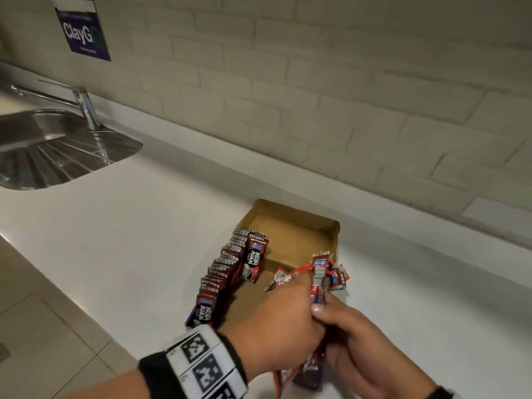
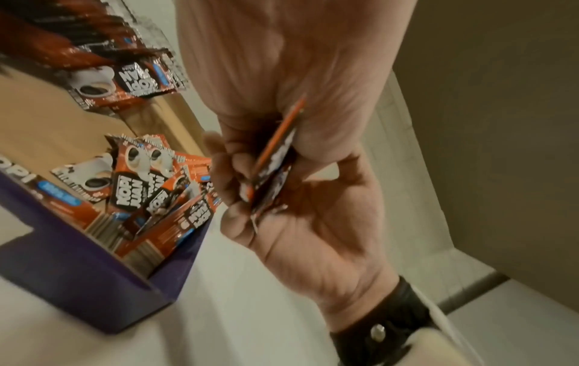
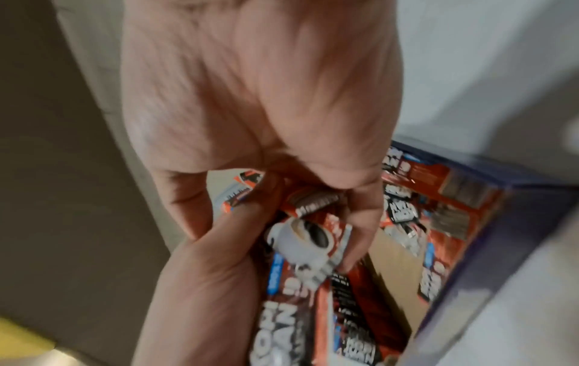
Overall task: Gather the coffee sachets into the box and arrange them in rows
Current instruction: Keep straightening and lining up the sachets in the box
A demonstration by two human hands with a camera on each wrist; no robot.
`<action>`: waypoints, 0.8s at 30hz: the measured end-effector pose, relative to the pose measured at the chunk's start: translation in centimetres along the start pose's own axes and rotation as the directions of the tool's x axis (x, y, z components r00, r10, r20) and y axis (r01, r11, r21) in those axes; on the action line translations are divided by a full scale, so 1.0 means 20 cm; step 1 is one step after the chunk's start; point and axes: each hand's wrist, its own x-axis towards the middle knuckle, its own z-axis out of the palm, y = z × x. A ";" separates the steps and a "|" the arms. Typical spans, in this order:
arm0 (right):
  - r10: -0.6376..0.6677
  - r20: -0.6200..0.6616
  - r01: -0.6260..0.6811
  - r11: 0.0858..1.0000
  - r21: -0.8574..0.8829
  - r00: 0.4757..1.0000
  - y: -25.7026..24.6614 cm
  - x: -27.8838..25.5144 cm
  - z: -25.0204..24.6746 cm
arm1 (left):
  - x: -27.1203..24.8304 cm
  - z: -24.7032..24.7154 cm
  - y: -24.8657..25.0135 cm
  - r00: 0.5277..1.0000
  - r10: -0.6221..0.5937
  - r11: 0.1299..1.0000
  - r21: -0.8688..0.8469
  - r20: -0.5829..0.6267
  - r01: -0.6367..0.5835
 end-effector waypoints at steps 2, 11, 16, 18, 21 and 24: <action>0.069 -0.070 -0.063 0.995 0.083 0.995 0.02 0.01 0.01 | 0.01 0.03 -0.01 0.999 -0.029 0.999 -0.015 0.038 0.029; 0.210 -0.164 -0.150 0.935 0.321 0.964 0.06 0.05 0.01 | 0.00 0.00 -0.01 0.983 -0.068 0.989 -0.116 0.170 0.088; 0.126 -0.210 -0.055 0.946 0.318 0.970 0.05 0.07 -0.04 | -0.05 -0.04 -0.03 0.992 -0.060 0.988 -0.134 0.109 0.074; 0.073 -0.251 0.013 0.945 0.327 0.965 0.03 0.09 -0.04 | -0.06 -0.05 -0.03 0.995 -0.068 0.986 -0.149 0.073 0.078; 0.057 -0.299 0.039 0.951 0.308 0.953 0.02 0.10 -0.04 | -0.07 -0.08 -0.02 0.997 0.007 0.999 -0.054 0.079 -0.003; 0.024 -0.340 0.061 0.970 0.237 0.940 0.01 0.10 -0.03 | -0.09 -0.11 -0.02 0.993 0.107 0.987 0.111 0.055 -0.112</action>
